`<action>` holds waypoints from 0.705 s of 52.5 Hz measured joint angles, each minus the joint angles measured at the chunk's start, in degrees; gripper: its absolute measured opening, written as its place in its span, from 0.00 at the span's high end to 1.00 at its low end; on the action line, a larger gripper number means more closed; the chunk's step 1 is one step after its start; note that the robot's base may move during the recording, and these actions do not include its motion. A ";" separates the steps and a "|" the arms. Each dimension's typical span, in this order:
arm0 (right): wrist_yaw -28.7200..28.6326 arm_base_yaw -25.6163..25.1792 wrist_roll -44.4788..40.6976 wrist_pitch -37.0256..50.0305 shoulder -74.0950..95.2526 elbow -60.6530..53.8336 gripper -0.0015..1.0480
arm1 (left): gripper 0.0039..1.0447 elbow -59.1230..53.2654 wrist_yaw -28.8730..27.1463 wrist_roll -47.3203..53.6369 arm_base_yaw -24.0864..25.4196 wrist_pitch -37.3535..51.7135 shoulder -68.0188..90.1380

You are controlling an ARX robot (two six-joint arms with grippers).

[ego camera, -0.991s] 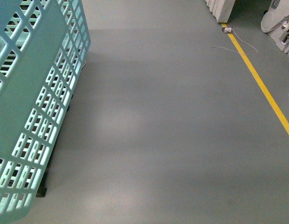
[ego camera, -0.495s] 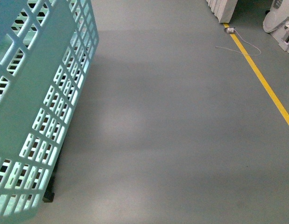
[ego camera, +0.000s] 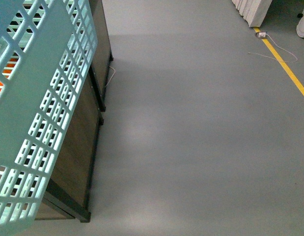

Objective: Pick lemon and mango into basket

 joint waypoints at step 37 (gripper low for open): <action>0.15 0.00 0.02 -0.02 0.02 0.00 0.08 | 0.96 0.00 0.00 0.15 0.02 0.00 -0.02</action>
